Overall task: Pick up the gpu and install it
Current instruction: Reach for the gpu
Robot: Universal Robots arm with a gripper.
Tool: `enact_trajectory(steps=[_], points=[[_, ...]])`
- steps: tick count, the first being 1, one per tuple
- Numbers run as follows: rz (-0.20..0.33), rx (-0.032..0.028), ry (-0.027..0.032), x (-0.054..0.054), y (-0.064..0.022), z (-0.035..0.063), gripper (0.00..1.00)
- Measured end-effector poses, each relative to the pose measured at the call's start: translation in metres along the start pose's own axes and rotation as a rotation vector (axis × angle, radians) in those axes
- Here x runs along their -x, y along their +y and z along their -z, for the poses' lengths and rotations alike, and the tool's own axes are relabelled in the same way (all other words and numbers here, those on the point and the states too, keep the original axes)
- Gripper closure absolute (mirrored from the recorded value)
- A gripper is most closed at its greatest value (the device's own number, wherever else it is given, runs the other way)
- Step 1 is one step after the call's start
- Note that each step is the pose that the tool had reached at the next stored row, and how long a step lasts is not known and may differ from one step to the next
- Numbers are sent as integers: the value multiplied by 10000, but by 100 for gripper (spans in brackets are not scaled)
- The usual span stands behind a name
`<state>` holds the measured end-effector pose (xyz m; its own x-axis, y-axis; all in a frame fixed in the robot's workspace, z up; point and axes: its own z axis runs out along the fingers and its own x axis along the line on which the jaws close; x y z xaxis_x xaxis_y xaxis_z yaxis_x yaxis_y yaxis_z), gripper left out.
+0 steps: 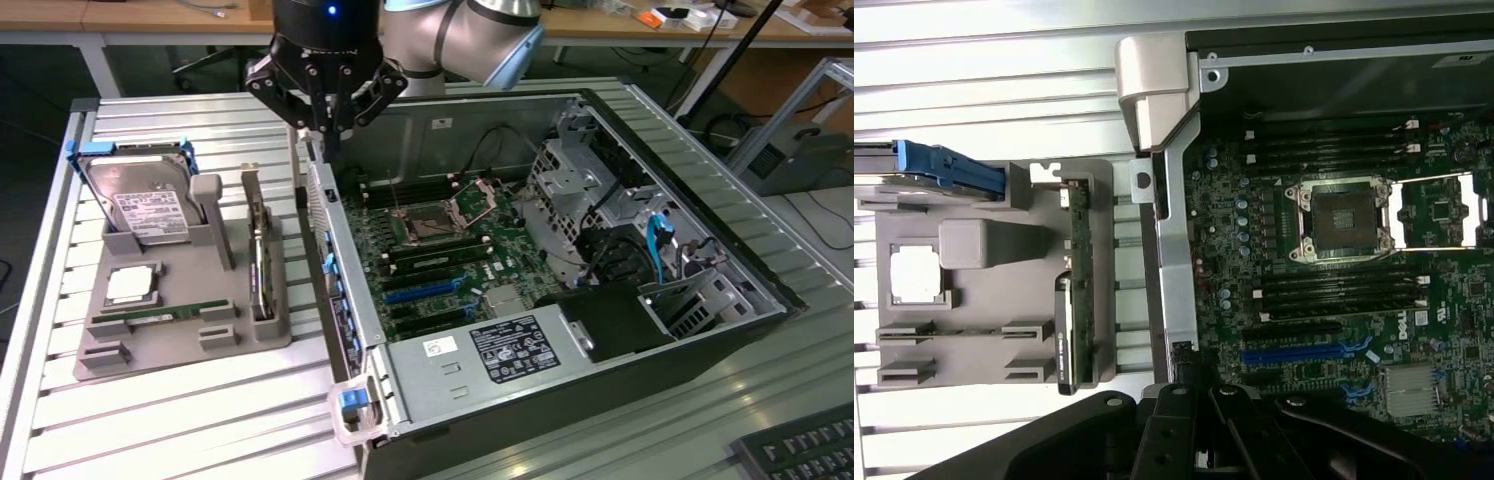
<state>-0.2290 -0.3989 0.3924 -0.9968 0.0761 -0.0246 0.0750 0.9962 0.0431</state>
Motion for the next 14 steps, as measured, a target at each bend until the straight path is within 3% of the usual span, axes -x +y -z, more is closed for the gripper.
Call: enact_trajectory(steps=[14], points=[[0, 0, 0, -96, -7, -1, 89]])
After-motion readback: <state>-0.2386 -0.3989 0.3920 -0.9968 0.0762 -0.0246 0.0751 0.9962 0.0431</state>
